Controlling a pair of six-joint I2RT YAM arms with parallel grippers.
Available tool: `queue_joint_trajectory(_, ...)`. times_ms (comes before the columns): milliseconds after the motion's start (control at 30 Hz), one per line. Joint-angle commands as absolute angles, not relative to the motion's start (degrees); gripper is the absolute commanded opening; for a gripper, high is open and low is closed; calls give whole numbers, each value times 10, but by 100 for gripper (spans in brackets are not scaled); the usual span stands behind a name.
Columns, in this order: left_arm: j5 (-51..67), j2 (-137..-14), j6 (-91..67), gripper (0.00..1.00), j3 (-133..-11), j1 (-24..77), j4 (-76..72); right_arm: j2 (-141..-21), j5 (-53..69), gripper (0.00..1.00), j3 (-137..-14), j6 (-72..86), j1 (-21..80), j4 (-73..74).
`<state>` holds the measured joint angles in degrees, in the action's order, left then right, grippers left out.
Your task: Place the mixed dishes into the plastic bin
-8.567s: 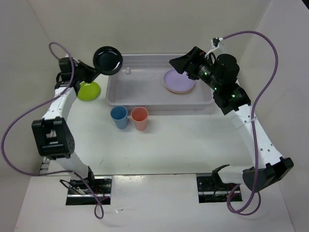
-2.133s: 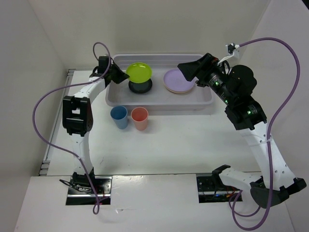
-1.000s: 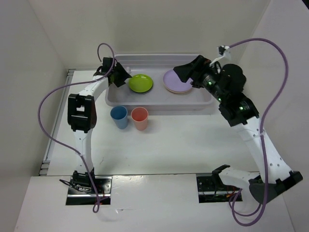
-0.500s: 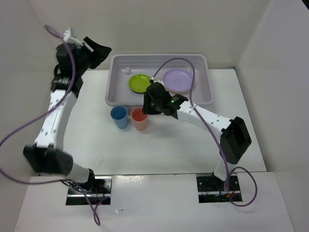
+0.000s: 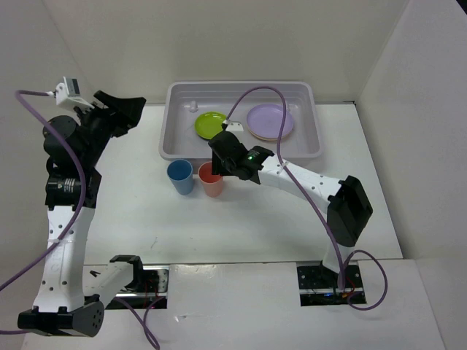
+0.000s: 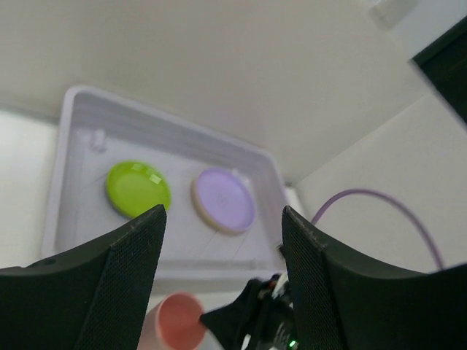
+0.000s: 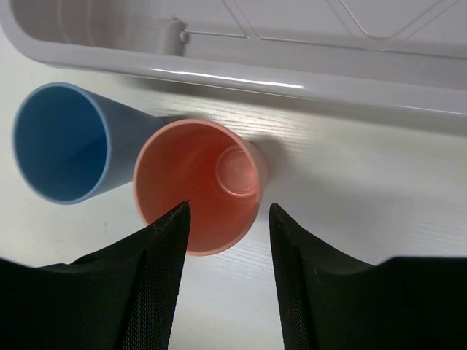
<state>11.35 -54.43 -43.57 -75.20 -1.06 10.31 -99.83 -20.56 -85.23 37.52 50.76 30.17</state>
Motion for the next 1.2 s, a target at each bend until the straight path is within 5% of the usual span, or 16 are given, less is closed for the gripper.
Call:
queue_joint_trajectory(0,105,-534,-387,72,-740,-15,143,-1019,-244,53,-874,384,512,317)
queue_joint_trajectory(333,74,-522,-338,73,-735,-15,185,-1060,-244,51,-884,389,512,317)
queue_joint_trajectory(433,74,-527,-326,75,-723,-15,185,-1067,-229,35,-884,389,506,317)
queue_joint_trajectory(533,69,-533,-314,75,-712,-15,185,-1060,-222,2,-884,401,506,323)
queue_joint_trajectory(567,63,-533,-314,75,-712,-15,191,-1050,-222,0,-884,401,506,323)
queue_joint_trajectory(933,69,-589,-249,75,-717,-15,231,-855,-206,0,-952,359,483,374)
queue_joint_trajectory(1167,104,-638,-223,72,-755,-15,259,-974,-176,0,-1145,282,356,394)
